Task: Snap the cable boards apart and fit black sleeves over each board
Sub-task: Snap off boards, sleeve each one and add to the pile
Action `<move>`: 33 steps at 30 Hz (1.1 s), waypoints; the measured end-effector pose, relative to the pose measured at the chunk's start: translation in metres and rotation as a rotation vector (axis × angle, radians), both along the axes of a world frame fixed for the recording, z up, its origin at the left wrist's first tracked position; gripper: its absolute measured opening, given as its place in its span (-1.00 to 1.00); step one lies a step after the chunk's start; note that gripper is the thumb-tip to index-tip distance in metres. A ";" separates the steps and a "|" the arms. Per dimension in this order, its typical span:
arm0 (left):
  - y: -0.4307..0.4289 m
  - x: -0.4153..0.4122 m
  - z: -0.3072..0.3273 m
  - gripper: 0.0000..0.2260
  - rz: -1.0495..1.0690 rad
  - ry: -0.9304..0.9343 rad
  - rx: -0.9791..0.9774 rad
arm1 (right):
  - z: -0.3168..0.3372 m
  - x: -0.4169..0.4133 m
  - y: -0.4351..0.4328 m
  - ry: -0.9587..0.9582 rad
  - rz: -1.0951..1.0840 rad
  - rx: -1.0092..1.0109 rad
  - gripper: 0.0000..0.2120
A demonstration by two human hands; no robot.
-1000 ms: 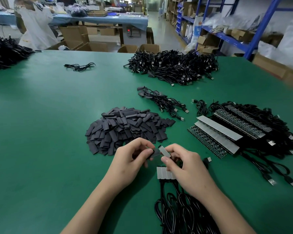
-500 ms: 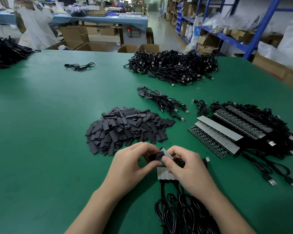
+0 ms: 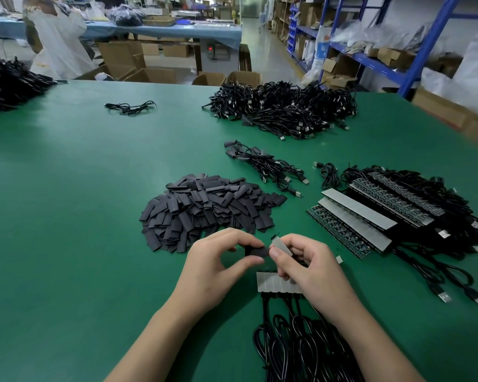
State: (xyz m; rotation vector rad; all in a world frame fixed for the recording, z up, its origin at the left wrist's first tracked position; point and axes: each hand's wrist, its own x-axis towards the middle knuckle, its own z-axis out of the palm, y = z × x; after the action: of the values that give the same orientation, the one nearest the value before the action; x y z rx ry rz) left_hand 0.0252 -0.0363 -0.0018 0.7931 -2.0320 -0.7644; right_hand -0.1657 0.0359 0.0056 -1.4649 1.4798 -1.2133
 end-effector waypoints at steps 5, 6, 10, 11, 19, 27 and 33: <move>0.001 0.000 -0.002 -0.85 -0.014 -0.018 0.038 | 0.001 -0.001 -0.001 -0.031 0.019 -0.001 -0.84; 0.001 0.000 -0.003 -0.84 -0.017 -0.018 0.045 | 0.000 -0.001 -0.001 -0.032 0.022 0.001 -0.84; 0.000 -0.001 -0.003 -0.84 -0.039 -0.002 0.062 | 0.001 -0.002 0.000 -0.041 0.033 0.008 -0.83; 0.000 -0.001 -0.003 -0.84 -0.042 0.003 0.068 | 0.002 -0.002 0.000 -0.053 0.034 0.012 -0.85; 0.000 -0.001 -0.005 -0.83 -0.070 0.071 0.188 | -0.002 -0.005 -0.003 -0.073 0.044 0.022 -0.78; 0.000 -0.001 -0.006 -0.85 -0.073 0.072 0.195 | -0.002 -0.006 -0.003 -0.064 0.041 0.025 -0.78; 0.003 -0.001 -0.005 -0.84 -0.065 -0.013 0.057 | -0.002 -0.004 -0.002 0.026 -0.003 0.023 -0.79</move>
State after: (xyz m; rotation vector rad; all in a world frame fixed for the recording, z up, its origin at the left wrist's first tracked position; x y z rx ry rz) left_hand 0.0238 -0.0338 -0.0067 0.7690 -2.0646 -0.8599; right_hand -0.1698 0.0341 0.0034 -1.4687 1.5085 -1.1800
